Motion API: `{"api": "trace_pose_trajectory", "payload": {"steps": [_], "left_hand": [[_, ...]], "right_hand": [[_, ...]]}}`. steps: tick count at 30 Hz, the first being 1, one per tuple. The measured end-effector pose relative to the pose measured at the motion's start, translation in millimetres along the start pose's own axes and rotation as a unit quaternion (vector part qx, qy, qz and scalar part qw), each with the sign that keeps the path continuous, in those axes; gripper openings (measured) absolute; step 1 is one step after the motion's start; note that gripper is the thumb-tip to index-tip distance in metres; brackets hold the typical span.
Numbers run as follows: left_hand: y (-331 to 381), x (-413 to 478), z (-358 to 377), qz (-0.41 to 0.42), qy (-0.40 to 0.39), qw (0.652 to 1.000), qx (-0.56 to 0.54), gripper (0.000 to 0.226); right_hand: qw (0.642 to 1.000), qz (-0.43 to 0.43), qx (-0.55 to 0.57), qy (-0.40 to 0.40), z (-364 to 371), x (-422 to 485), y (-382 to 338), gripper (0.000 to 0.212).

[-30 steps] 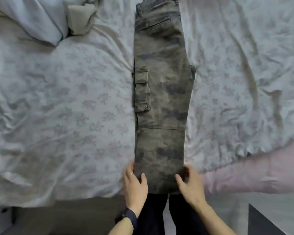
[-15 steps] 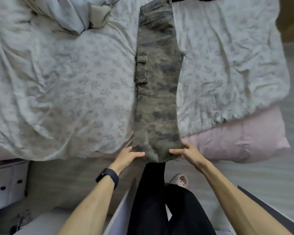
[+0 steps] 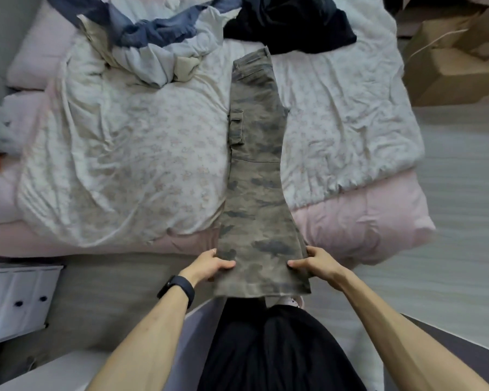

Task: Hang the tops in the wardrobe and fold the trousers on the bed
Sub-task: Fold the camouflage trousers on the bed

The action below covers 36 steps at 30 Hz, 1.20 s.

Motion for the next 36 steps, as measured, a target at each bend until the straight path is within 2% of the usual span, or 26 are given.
{"api": "trace_pose_trajectory", "payload": {"steps": [2,5,8,11,16,19,21,25,28,32,36], "left_hand": [[-7.2,-8.3,2.1,0.025,0.017,0.999,0.030,0.037],[-15.6,-22.7,3.4,0.051,0.069,0.994,0.066,0.021],[-29.6,-31.6,5.4,0.058,0.125,0.989,0.044,0.009],[-44.5,-35.1,11.0,0.026,0.153,0.987,-0.038,0.030],[-42.5,-34.2,21.9,0.031,0.200,0.968,-0.145,0.025],[-35.2,-34.2,17.2,0.050,0.232,0.962,-0.138,0.032],[-31.8,-35.3,13.7,0.069,0.229,0.963,-0.128,0.034],[-32.9,-34.3,10.8,0.076,0.196,0.973,-0.097,0.034],[-30.1,-27.9,18.8,0.056,0.144,0.984,-0.092,0.025],[-31.4,-21.7,15.8,0.050,0.118,0.991,0.024,0.010],[-35.2,-26.7,-3.6,0.067,0.149,0.986,-0.038,0.015]], "right_hand": [[0.999,-0.012,-0.009,0.039,-2.0,-10.4,15.3,0.018],[0.990,-0.017,-0.047,0.133,-10.2,-17.1,38.5,0.017],[0.978,-0.034,-0.074,0.192,-11.4,-25.8,50.5,0.018],[0.981,-0.025,-0.030,0.188,-7.0,-24.2,63.3,0.022],[0.974,-0.006,0.051,0.223,-12.2,-12.0,67.5,0.014],[0.976,-0.019,0.029,0.216,-15.1,-8.0,56.1,0.029],[0.980,-0.009,-0.012,0.200,-14.7,-5.0,51.6,0.028],[0.990,0.025,0.019,0.137,-5.3,3.1,56.3,0.014],[0.995,0.037,0.013,0.097,-1.3,10.4,58.4,0.025],[0.986,0.034,-0.068,0.150,-13.8,8.5,52.1,0.032],[0.969,0.012,-0.131,0.208,-33.7,-6.3,36.1,0.046]]}}
Point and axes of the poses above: each hand's wrist, its own x-axis towards the middle knuckle, its own z-axis out of the palm, y = z × x, the point moved 10 cm from there along x, towards the middle knuckle, and after that the axes turned 5 degrees about z, right-handed, at the moved point
